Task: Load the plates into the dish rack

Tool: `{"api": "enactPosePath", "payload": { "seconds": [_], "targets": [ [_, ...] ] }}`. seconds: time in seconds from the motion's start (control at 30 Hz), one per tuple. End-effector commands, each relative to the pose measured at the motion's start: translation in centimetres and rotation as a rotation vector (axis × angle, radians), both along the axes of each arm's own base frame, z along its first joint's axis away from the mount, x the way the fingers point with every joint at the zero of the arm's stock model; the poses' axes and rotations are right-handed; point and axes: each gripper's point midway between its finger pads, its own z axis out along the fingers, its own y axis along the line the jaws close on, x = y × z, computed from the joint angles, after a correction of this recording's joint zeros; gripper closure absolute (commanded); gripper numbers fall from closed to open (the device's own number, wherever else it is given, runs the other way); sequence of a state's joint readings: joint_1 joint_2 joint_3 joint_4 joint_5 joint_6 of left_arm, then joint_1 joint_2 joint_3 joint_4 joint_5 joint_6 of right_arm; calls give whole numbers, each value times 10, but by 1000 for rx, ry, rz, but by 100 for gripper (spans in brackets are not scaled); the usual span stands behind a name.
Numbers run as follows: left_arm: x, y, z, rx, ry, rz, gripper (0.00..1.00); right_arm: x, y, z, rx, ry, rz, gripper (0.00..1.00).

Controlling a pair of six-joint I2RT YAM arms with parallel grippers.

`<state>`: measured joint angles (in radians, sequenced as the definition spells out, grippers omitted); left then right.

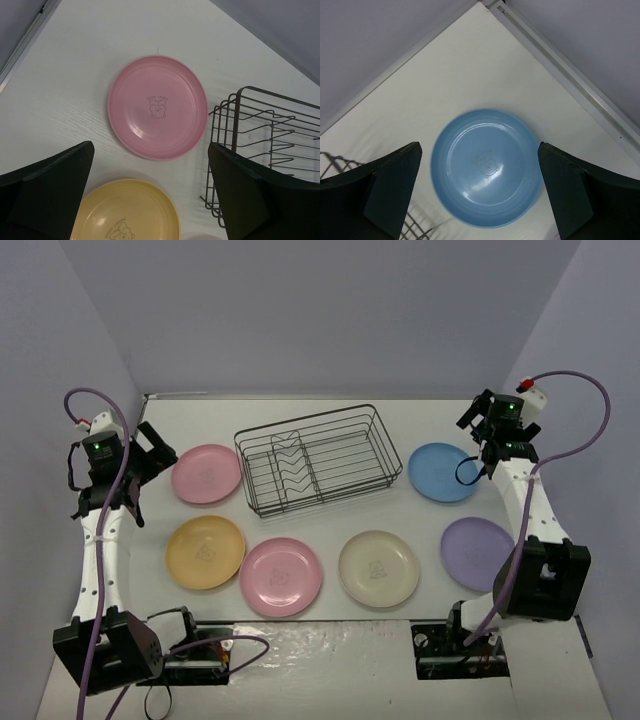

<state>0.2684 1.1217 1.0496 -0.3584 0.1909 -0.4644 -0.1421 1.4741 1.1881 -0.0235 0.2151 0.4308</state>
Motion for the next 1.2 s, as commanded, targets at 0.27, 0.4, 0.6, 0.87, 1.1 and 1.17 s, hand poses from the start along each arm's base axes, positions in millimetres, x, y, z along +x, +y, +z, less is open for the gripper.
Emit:
{"api": "enactPosePath", "payload": {
  "seconds": [0.27,0.4,0.6,0.87,1.1,1.17],
  "targets": [
    [15,8,9,16,-33,20,3,23,-53,-86,0,268,130,0],
    [20,6,5,1,-23,8,3,23,-58,-115,-6,374,166,0],
    [29,3,-4,-22,-3,-15,3,16,-46,-157,95,431,289,11],
    [28,6,-6,-17,5,-1,3,6,-41,-192,144,487,317,37],
    [27,6,-5,-14,5,3,3,2,-43,-198,168,466,301,73],
    [26,6,-5,-12,4,5,3,0,-41,-198,169,460,311,86]
  ]
}}
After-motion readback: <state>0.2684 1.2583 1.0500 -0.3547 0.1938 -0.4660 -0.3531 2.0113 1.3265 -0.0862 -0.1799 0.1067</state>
